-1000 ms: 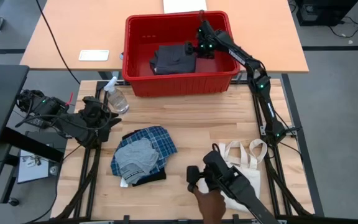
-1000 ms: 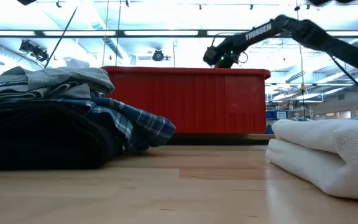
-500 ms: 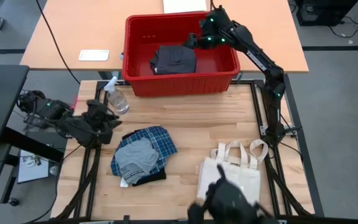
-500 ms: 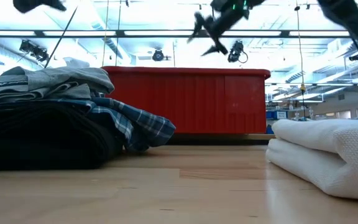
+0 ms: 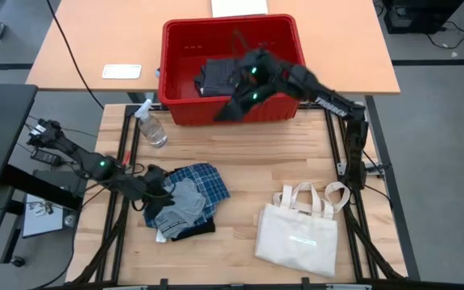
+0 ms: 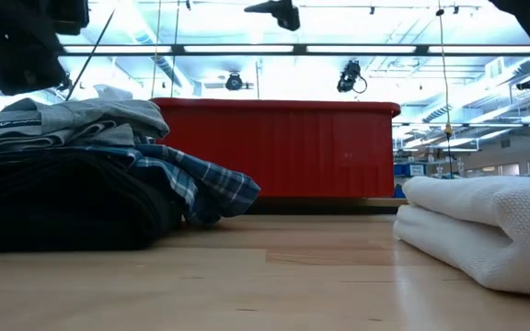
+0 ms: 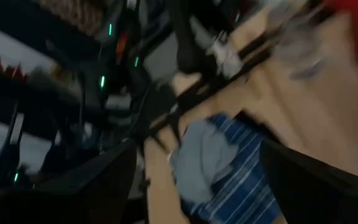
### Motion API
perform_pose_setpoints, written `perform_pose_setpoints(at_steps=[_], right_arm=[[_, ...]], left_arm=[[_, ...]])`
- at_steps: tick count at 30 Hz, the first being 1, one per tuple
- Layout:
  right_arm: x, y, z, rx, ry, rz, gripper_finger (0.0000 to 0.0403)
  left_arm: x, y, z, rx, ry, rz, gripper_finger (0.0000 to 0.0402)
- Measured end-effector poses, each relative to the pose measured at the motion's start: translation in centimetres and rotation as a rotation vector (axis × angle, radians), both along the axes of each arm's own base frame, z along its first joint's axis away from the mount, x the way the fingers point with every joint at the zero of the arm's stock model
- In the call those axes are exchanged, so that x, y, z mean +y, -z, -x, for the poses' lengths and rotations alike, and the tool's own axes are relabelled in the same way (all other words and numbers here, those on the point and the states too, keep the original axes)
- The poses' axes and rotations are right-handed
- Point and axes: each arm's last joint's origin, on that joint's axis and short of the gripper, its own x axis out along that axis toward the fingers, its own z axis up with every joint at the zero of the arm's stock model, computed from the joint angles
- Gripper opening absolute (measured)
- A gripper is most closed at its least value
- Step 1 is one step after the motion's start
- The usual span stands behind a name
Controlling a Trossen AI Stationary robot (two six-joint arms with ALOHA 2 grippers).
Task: Fold laundry
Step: Put the gray shirt into the red bin
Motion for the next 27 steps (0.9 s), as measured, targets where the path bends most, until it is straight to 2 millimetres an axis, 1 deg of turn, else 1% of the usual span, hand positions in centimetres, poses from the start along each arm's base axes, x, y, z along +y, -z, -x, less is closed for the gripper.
perform_pose_setpoints(at_steps=[2, 5, 9, 13, 18, 22, 25, 27], right_arm=[[1.5, 0.9, -0.8, 0.025, -0.054, -0.017, 0.0345], [3.8, 3.0, -2.2, 0.061, -0.130, -0.040, 0.0345], [6.4, 6.8, -4.2, 0.088, -0.205, -0.081, 0.0345], [8.1, 10.5, -6.1, 0.045, -0.197, -0.149, 0.0345], [10.1, 14.0, -7.1, 0.019, -0.124, -0.292, 0.0345], [11.4, 15.6, -7.3, 0.016, -0.066, -0.340, 0.0345], [12.0, 16.6, -7.7, 0.028, -0.063, -0.372, 0.0345], [12.3, 17.1, -8.3, 0.001, -0.076, -0.379, 0.0345]], left_arm=[[0.3, 0.1, -0.1, 0.011, -0.036, 0.021, 0.0144], [0.6, 0.1, -0.3, 0.022, -0.045, 0.044, 0.0144], [0.4, 0.0, -0.3, 0.010, -0.032, 0.057, 0.0144], [-0.3, -0.1, -0.3, -0.008, -0.008, 0.062, 0.0144], [-1.6, 0.6, -0.2, 0.029, 0.032, 0.022, 0.0144], [-3.0, 1.4, -0.2, 0.059, 0.087, -0.044, 0.0144], [-3.9, 2.1, -0.2, 0.073, 0.121, -0.102, 0.0144], [-4.3, 2.4, -0.2, 0.084, 0.141, -0.135, 0.0144]])
